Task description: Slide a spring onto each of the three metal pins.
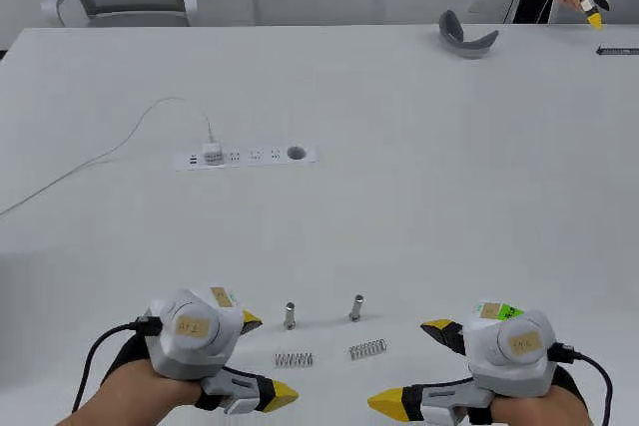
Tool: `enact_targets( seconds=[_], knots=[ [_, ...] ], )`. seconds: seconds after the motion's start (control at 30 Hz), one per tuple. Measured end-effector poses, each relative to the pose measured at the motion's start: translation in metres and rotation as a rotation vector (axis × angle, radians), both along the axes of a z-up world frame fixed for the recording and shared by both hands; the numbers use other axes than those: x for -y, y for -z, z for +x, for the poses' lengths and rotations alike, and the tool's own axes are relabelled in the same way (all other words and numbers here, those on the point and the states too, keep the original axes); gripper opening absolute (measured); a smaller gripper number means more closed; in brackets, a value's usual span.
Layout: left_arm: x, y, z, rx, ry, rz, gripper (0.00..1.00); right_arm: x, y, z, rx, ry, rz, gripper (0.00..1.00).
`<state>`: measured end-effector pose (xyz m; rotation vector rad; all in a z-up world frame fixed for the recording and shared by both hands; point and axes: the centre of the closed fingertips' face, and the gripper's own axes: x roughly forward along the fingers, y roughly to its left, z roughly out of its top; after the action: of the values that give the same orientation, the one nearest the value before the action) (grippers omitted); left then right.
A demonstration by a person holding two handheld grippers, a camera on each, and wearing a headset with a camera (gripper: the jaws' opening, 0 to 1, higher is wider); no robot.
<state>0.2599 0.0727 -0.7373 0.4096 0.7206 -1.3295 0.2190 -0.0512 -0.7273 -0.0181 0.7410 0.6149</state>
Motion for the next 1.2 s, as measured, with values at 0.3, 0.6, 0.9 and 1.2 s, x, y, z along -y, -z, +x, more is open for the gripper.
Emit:
enact_targets(
  seconds=[0.3, 0.6, 0.9, 1.2],
  knots=[
    [0.010, 0.018, 0.005, -0.008, 0.011, 0.039, 0.59, 0.000, -0.001, -0.001, -0.003, -0.007, 0.004, 0.85],
    [0.013, 0.041, 0.008, -0.032, 0.010, 0.080, 0.48, -0.002, 0.001, -0.003, -0.010, -0.011, 0.015, 0.84],
    [0.016, 0.058, 0.009, -0.047, 0.000, 0.095, 0.34, -0.002, 0.003, -0.005, -0.019, -0.009, 0.018, 0.83],
    [0.020, 0.066, 0.012, -0.029, -0.008, 0.096, 0.24, -0.002, 0.004, -0.007, -0.026, -0.008, 0.020, 0.83]
  ],
)
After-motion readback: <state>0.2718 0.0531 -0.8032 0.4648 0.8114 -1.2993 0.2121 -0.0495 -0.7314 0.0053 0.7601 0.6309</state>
